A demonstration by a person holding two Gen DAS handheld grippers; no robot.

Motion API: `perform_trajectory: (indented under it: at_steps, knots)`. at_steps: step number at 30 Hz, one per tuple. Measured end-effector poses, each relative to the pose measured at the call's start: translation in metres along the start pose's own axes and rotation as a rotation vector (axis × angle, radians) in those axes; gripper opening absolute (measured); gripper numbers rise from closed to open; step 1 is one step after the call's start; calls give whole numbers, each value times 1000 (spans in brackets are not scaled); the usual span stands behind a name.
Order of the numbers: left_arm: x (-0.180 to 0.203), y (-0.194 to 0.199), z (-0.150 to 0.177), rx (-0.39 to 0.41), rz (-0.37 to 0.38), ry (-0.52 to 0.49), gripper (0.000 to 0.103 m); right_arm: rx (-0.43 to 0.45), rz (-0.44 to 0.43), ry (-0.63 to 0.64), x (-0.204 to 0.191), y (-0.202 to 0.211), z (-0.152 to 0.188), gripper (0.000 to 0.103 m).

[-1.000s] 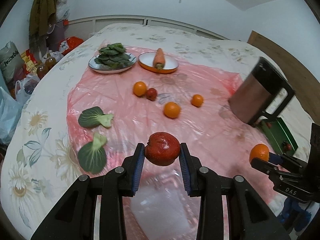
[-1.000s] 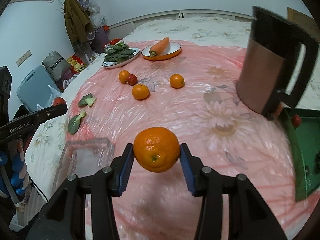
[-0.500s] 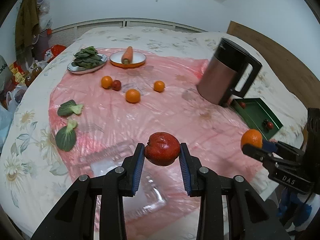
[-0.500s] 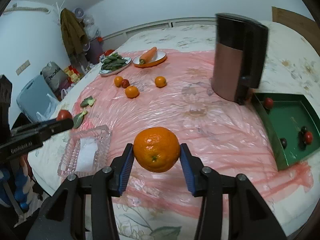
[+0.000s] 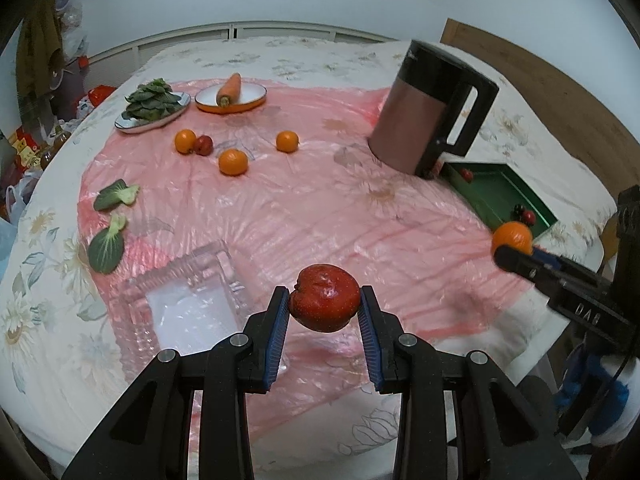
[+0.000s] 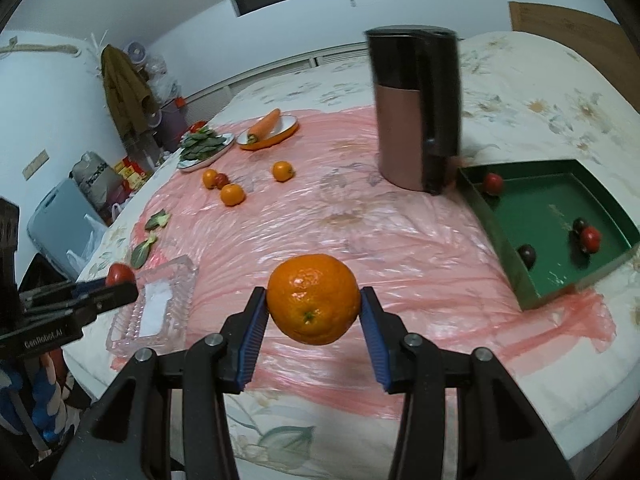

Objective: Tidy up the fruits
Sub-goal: 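Carry the apple in the left tool while the right tool carries the orange to the green tray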

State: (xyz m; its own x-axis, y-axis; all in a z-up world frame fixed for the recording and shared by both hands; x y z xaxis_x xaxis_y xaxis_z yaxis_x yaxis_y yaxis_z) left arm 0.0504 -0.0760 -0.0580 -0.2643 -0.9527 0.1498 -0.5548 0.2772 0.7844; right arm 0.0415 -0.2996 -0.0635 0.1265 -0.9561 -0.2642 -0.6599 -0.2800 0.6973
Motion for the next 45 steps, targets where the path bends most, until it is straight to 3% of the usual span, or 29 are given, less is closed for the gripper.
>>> perform_trajectory:
  at_steps: [11, 19, 33, 45]
  knots:
    - [43, -31, -12, -57, 23, -53, 30, 38, 87, -61, 64, 14, 0, 56]
    - [98, -58, -26, -96, 79, -121, 30, 80, 139, -95, 109, 25, -9, 56]
    - [190, -109, -52, -147, 167, -241, 30, 113, 241, -232, 221, 30, -10, 56]
    - [275, -145, -86, -155, 221, -392, 30, 157, 363, -286, 306, 32, -41, 56]
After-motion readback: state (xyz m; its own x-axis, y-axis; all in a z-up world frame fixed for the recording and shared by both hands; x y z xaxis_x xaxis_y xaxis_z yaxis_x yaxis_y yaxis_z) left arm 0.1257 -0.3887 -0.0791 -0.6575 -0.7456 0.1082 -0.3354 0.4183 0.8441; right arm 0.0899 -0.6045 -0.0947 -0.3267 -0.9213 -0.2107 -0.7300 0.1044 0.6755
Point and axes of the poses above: each gripper's, at about its wrist camera, not at the fingertips, and y roughly against the way its jaws point, x to its right, z to its underside, the point moved 3 cm from there along -y, roughly the way its jaws point
